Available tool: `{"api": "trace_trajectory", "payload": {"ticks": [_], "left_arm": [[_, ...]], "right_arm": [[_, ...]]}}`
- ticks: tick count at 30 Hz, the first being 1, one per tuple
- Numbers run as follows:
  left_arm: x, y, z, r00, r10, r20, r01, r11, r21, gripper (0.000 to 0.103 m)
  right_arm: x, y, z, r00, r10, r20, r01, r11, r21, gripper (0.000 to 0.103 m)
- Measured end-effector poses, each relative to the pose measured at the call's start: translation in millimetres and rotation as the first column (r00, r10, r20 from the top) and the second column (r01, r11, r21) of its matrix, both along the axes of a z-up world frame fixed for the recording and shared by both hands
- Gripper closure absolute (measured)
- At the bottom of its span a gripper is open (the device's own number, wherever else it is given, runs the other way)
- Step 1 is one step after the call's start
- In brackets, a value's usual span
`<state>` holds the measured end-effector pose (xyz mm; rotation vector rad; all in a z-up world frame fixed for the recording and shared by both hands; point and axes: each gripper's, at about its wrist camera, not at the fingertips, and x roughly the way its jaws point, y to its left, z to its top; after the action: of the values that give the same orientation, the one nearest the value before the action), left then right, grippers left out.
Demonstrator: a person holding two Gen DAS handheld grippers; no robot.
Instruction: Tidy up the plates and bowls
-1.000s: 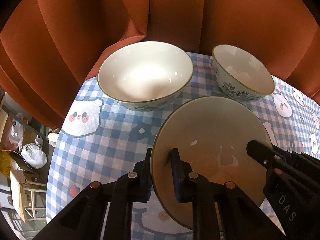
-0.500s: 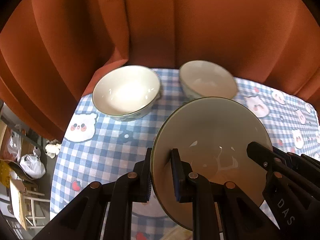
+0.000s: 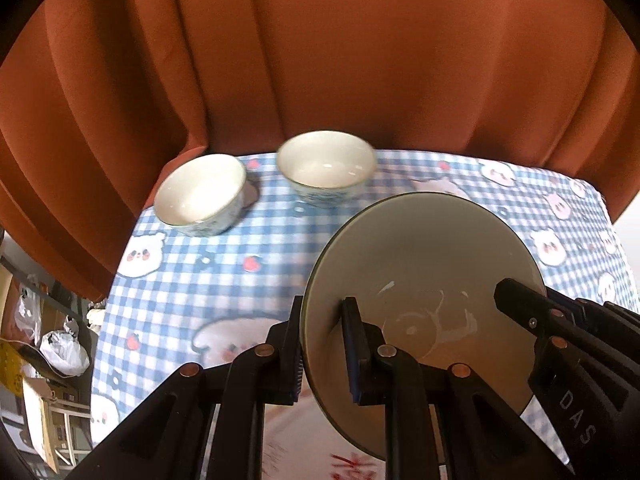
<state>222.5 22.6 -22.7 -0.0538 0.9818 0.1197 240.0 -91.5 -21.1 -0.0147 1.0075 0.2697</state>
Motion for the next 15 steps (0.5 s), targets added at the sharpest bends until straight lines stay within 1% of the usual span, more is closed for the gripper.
{"api": "trace_trajectory", "payload": {"ticks": [3, 7, 10, 15], "left_arm": [[-11, -25, -1, 1.000, -0.012, 0.000, 0.012, 1.000, 0.008, 0.088], [-22, -52, -3, 1.000, -0.021, -0.013, 0.021, 1.000, -0.001, 0.087], [-30, -73, -6, 1.000, -0.021, -0.018, 0.021, 1.000, 0.011, 0.087], [-42, -102, -17, 0.999, -0.010, -0.031, 0.011, 1.000, 0.004, 0.087]], "right_arm": [[-11, -23, 3, 1.000, -0.012, 0.005, 0.012, 1.000, -0.001, 0.090], [-24, -54, 3, 1.000, -0.010, -0.001, 0.010, 1.000, -0.006, 0.090], [-33, -79, 0, 1.000, -0.004, -0.008, 0.004, 1.000, -0.002, 0.090], [-44, -111, -8, 1.000, 0.012, -0.012, -0.013, 1.000, -0.007, 0.090]]}}
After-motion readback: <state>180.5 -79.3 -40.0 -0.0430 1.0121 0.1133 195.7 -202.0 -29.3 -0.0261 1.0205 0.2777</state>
